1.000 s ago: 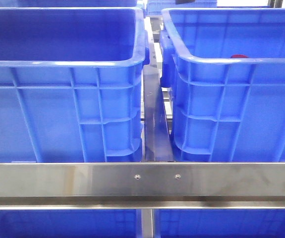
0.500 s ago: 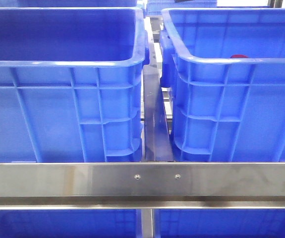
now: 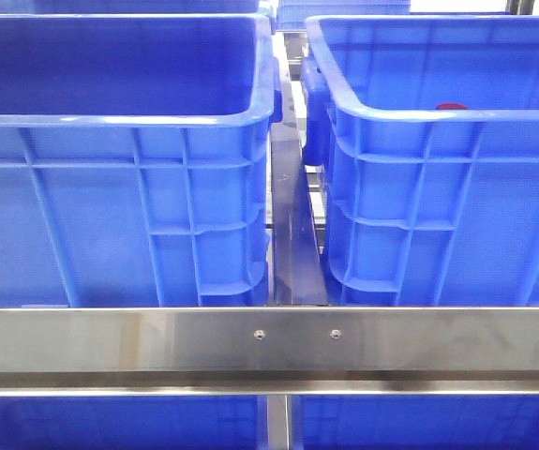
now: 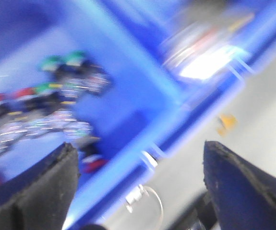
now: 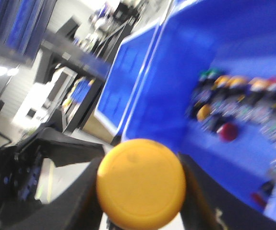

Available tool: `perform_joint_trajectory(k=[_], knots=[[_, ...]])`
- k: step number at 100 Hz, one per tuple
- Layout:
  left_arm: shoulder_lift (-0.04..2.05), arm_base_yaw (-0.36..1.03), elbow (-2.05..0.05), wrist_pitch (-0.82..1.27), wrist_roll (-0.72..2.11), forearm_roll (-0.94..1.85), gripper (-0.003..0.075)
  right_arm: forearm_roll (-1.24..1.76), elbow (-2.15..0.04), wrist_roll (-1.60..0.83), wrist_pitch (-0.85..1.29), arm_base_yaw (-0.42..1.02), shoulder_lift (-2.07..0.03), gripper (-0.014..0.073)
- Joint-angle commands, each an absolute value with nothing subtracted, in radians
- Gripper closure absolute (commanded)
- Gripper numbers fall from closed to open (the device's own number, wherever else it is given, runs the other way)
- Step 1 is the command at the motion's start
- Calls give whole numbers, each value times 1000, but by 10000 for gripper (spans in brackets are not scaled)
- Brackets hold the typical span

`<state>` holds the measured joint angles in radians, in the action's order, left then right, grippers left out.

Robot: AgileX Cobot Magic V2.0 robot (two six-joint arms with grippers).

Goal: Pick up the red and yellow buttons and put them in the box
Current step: 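Carry the yellow button with the right gripper down into the bin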

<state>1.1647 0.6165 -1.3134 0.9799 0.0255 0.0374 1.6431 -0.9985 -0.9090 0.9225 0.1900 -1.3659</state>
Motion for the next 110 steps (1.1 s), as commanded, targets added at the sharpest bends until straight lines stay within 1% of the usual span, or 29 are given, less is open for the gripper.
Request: perform_joint_trajectory(k=[1, 20, 42, 56, 68, 72, 77, 84, 96, 101, 108, 110], knots=[[1117, 540, -1331, 902, 8, 40, 206, 1687, -1030, -924, 979, 132, -1313, 454], [1049, 352, -1263, 899, 0, 41, 206, 1660, -1030, -924, 992, 55, -1297, 454], [888, 165, -1091, 839, 0, 46, 206, 1658, -1030, -924, 999, 16, -1297, 454], [762, 93, -982, 790, 0, 46, 206, 1657, -1030, -924, 998, -1, -1297, 454], [671, 63, -912, 776, 0, 46, 209, 1655, -1030, -928, 994, -19, -1297, 454], [644, 62, -894, 776, 0, 46, 221, 1655, -1030, -934, 991, -29, -1297, 454], [615, 62, -877, 776, 0, 44, 255, 1653, -1030, -939, 985, -40, -1297, 454], [581, 62, -861, 776, 0, 44, 332, 1644, -1030, -946, 971, -61, -1297, 454], [545, 62, -851, 776, 0, 42, 516, 1608, -1030, -958, 920, -107, -1297, 454], [541, 62, -852, 774, 0, 40, 607, 1590, -1030, -974, 884, -128, -1297, 454], [539, 62, -852, 773, 0, 40, 710, 1563, -1030, -1006, 817, -159, -1297, 454], [539, 62, -852, 773, 0, 40, 728, 1555, -1030, -1022, 784, -168, -1297, 454]])
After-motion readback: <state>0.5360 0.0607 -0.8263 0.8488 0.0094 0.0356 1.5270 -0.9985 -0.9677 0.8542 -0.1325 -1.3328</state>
